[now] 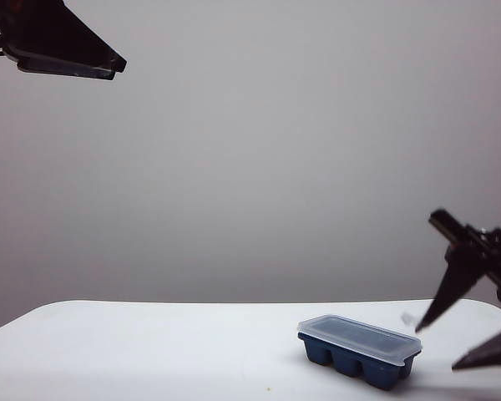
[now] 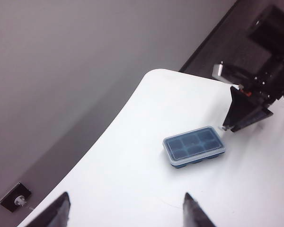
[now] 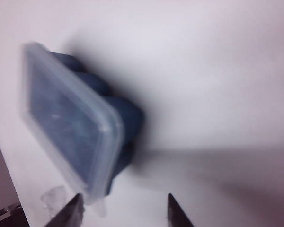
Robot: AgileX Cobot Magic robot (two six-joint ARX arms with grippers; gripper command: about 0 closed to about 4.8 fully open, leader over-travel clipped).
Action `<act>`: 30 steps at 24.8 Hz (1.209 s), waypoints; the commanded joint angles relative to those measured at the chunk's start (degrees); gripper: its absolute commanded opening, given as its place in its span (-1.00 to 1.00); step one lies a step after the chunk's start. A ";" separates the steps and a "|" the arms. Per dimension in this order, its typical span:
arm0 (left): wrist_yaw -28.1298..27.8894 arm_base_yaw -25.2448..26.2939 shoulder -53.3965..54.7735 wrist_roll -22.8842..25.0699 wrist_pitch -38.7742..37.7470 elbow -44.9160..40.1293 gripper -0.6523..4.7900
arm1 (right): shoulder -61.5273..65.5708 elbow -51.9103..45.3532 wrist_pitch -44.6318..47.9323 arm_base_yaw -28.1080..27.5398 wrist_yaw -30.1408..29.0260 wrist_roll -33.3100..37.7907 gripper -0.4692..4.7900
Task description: Pick up the ice cube tray, remove its lid, and then place both the tray and the lid back on the table.
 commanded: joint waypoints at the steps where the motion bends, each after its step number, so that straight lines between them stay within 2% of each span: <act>1: 0.24 0.00 -0.11 0.02 0.42 0.04 0.36 | 2.45 0.11 4.13 0.17 -2.08 2.69 0.11; 5: 0.24 0.00 0.11 0.00 0.76 0.04 0.36 | 3.08 0.37 7.58 0.20 -1.90 5.20 0.10; 13: 0.26 0.00 0.52 0.00 1.16 0.04 0.36 | 5.46 0.92 8.09 0.90 -1.88 6.29 0.09; 16: 0.26 0.00 0.55 0.00 1.20 0.04 0.36 | 5.49 0.98 8.98 1.77 -1.42 6.54 -0.04; 22: 0.26 0.00 0.55 0.00 1.18 0.04 0.36 | 5.66 2.71 9.25 3.87 0.55 7.63 -0.05; 25: 0.26 0.00 0.55 -0.02 1.18 0.04 0.36 | 6.47 3.48 9.14 4.20 0.39 7.98 -0.23; 30: 0.26 0.00 0.55 -0.04 0.98 0.04 0.36 | 8.48 3.98 8.90 4.61 -0.50 8.00 -0.32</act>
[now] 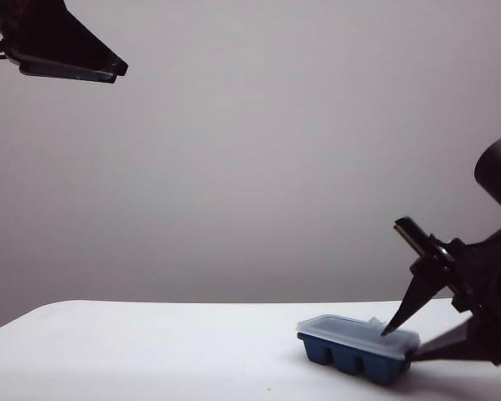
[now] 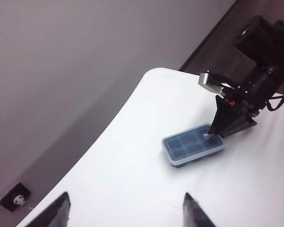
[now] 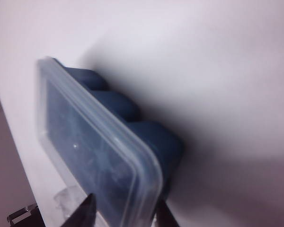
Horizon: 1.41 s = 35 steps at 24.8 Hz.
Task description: Pick up the ice cube tray, remove its lid, and then place both the tray and the lid back on the table.
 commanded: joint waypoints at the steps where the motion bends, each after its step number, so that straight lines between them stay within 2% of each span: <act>1: 0.26 0.00 -0.15 -0.02 0.46 0.04 0.36 | 0.96 0.26 0.22 0.42 -0.48 0.20 -0.42; 2: 0.26 0.00 -0.15 -0.02 0.44 0.04 0.36 | 1.11 0.26 0.22 0.42 -0.24 0.20 -0.52; 4: 0.26 0.00 -0.15 -0.02 0.44 0.04 0.36 | 1.36 0.26 0.55 0.42 -0.31 0.17 -0.85; 9: 0.26 0.00 -0.15 -0.02 0.31 0.04 0.36 | 1.33 0.28 2.47 0.39 -0.17 0.11 -0.86; 13: 0.26 0.00 -0.15 0.00 0.28 0.04 0.36 | 1.27 0.48 6.36 0.37 -3.52 0.42 -0.86; 15: 0.26 0.00 -0.15 0.07 0.31 0.04 0.36 | 0.94 1.40 7.50 0.37 -6.67 0.85 -0.86; 17: 0.26 0.00 -0.15 1.64 0.26 0.04 0.47 | -0.59 3.17 8.13 0.37 -11.58 2.16 -0.86; 19: 0.33 0.00 -0.17 4.74 0.04 0.04 0.93 | -3.30 4.96 8.35 0.37 -17.03 3.23 -0.86; 20: 0.48 0.00 -0.22 5.95 -0.22 0.04 1.00 | -4.28 5.66 8.33 0.35 -19.30 3.30 -0.86; 23: 0.98 0.00 -0.24 9.40 -0.98 0.07 1.00 | -7.56 8.17 8.33 0.35 -28.52 5.62 -0.86; 24: 2.67 0.00 -0.24 11.15 -1.77 0.07 1.00 | -9.75 9.03 8.37 0.35 -33.51 6.69 -0.86; 27: 10.80 -0.07 -0.26 14.19 -3.72 0.07 1.00 | -14.84 9.16 8.35 0.35 -41.24 9.40 -0.86; 29: 12.44 -0.68 -0.26 14.19 -4.50 0.07 1.00 | -15.76 9.16 8.33 0.46 -43.06 10.16 -0.86; 35: 12.02 -3.85 -0.24 14.25 -6.60 0.07 1.00 | -16.87 9.16 8.28 3.48 -44.33 10.73 -0.86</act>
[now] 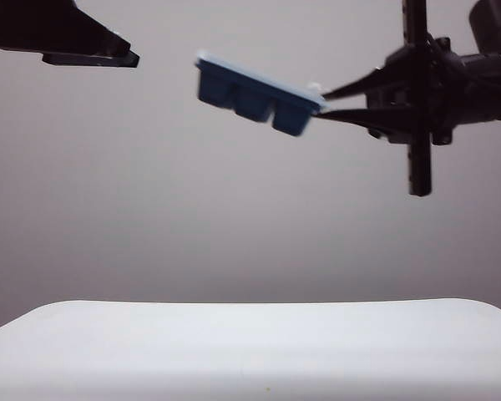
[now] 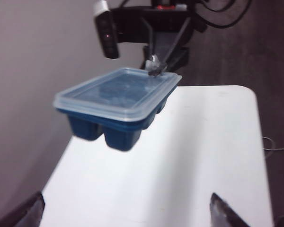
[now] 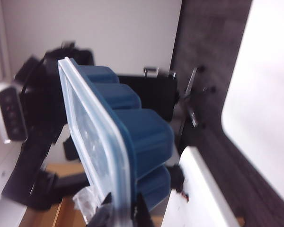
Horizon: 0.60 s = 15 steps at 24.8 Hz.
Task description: Pick up the ice cube tray, remove its lid, and then place both the tray and the lid back on the table.
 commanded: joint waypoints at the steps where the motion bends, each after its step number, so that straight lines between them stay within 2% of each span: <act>1: -0.04 -2.08 -0.15 0.35 -0.20 0.07 1.00 | -0.46 0.17 0.72 2.21 -1.29 0.31 -0.86; 4: -3.72 -3.02 -0.13 0.46 -0.31 0.07 1.00 | -0.46 0.20 0.81 4.68 -1.18 0.31 -0.86; 9: -3.39 -3.26 -0.11 0.02 -0.85 0.07 1.00 | -0.46 0.20 0.79 8.57 -0.76 0.28 -0.86; 15: 2.69 -3.30 -0.09 -1.29 -1.62 0.07 1.00 | -0.46 0.31 1.29 9.70 0.24 0.76 -0.86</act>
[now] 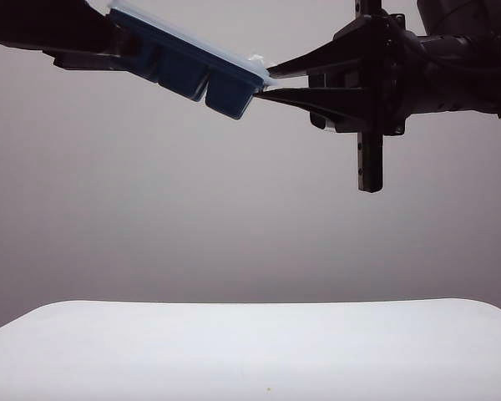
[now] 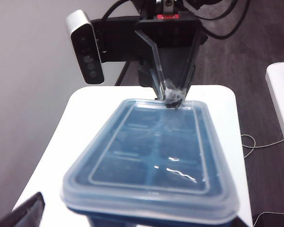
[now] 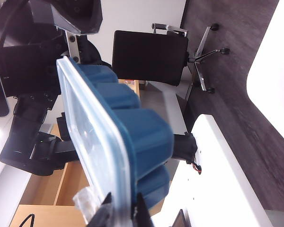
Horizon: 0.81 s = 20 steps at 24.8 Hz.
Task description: Pick up the ice cube tray, remove its lid, and then place both the tray and the lid back on the table.
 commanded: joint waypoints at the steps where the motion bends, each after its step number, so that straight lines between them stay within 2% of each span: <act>1: 3.91 0.00 -0.11 -0.44 0.09 0.04 1.00 | -0.24 0.28 1.18 0.02 0.13 0.42 -0.86; 7: 4.68 -1.81 -0.09 -0.70 0.02 0.04 1.00 | -0.24 0.31 3.23 0.85 0.57 2.08 -0.86; 15: 2.69 -2.47 0.22 -1.90 0.07 0.04 1.00 | -0.24 0.31 5.07 1.18 1.07 3.10 -0.86; 16: 2.64 -2.47 0.24 -1.90 -0.11 0.02 0.92 | -0.24 0.31 5.11 1.18 1.20 3.10 -0.86; 20: 2.73 -2.47 0.50 -1.90 0.02 0.04 0.89 | -0.24 0.31 5.22 1.18 1.18 3.15 -0.86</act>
